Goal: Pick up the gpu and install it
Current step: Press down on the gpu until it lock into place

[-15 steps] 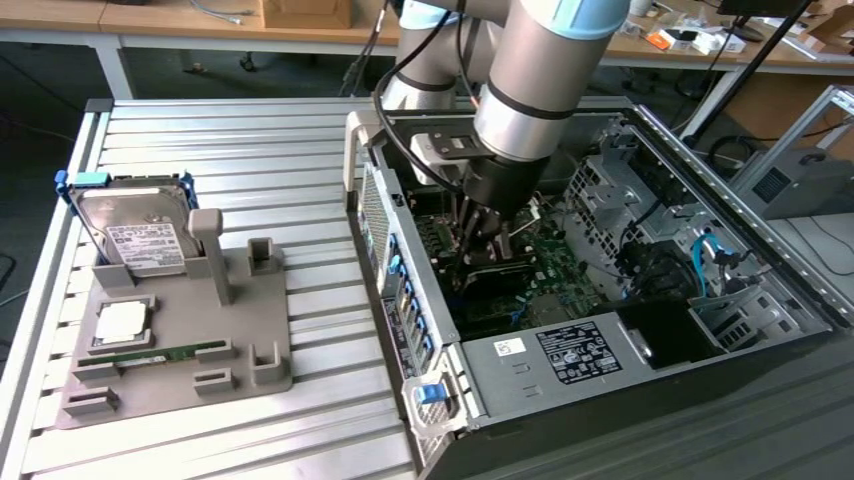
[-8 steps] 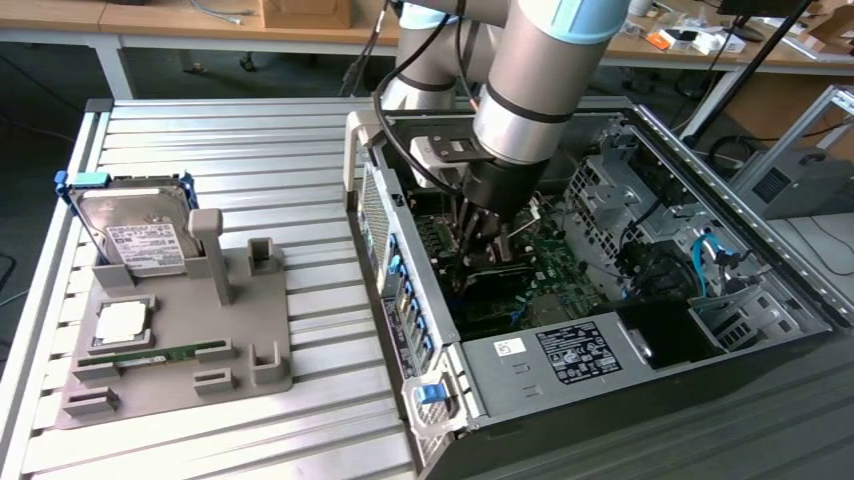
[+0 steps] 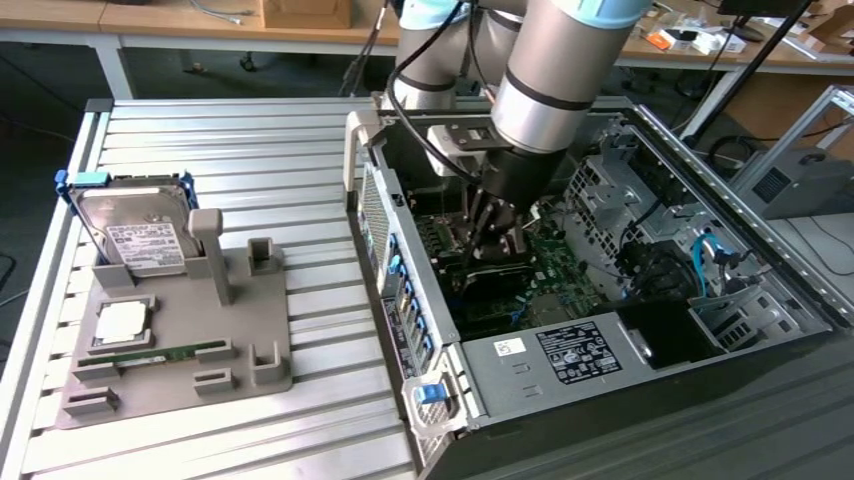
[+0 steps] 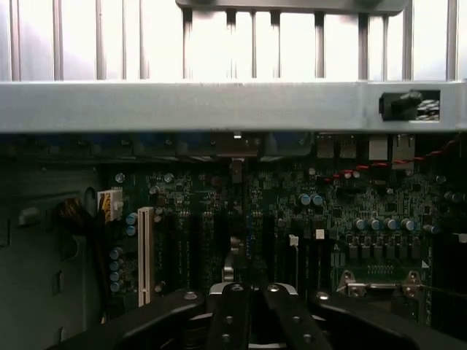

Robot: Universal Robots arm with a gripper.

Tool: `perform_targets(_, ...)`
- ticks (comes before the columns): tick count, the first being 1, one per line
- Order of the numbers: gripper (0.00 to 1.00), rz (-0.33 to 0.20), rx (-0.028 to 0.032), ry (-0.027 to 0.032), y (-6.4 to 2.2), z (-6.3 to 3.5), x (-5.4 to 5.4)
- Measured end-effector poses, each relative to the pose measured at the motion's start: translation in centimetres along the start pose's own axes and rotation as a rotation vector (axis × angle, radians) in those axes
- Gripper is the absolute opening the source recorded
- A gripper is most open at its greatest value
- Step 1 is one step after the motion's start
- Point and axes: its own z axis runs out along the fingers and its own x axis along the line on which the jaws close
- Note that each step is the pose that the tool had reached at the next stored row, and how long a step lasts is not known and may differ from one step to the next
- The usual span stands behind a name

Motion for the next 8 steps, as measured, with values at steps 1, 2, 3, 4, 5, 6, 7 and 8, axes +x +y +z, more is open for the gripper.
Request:
perform_targets(1,0.11,0.000,-0.0009,0.0001,-0.43,-0.02,0.0)
perform_targets(2,0.11,0.000,-0.0016,-0.0001,-0.86,-0.03,0.0)
perform_targets(3,0.11,0.000,-0.0028,0.0001,-1.34,-0.06,0.0)
perform_targets(4,0.11,0.000,-0.0041,0.0002,-1.86,-0.09,0.0)
perform_targets(5,0.11,0.000,-0.0054,0.0000,-2.36,-0.10,0.0)
perform_targets(6,0.11,0.000,-0.0069,0.0000,-2.86,-0.12,0.0)
perform_targets(7,0.11,0.000,-0.0085,0.0001,-3.36,-0.15,0.0)
perform_targets(8,0.11,0.000,-0.0100,0.0001,-3.83,-0.16,0.0)
